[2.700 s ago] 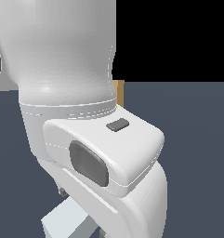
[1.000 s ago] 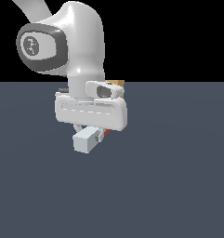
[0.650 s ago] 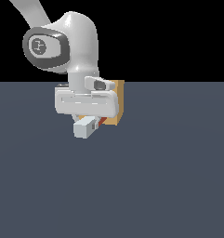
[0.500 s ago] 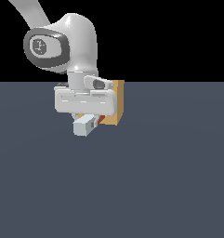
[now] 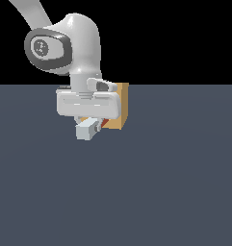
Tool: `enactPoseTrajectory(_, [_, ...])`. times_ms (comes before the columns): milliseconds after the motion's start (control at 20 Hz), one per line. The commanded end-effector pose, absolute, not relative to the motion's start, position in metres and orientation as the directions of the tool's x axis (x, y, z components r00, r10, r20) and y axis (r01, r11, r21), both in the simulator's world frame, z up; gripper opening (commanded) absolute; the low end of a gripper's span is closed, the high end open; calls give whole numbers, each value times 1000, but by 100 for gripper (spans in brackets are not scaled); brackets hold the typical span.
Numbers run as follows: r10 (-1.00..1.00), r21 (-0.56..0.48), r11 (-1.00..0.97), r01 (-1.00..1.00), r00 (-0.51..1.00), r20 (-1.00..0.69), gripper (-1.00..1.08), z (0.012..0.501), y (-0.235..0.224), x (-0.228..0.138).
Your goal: Insert the peg into the horizontal hole in a box.
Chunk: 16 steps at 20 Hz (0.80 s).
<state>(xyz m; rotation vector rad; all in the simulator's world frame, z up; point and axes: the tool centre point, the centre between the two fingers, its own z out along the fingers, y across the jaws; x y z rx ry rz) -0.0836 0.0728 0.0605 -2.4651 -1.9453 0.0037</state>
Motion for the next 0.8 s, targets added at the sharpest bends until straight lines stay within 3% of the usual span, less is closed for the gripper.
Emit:
enactPoseTrajectory(0, [973,2,-232,973,232,1,-100,63,73,-82])
enactPoseTrajectory(400, [973,-1,-232,973,232,0,-100,61,86,-80])
enactPoseTrajectory(750, [973,0,-232,973,232,0,-100,62,135,-69])
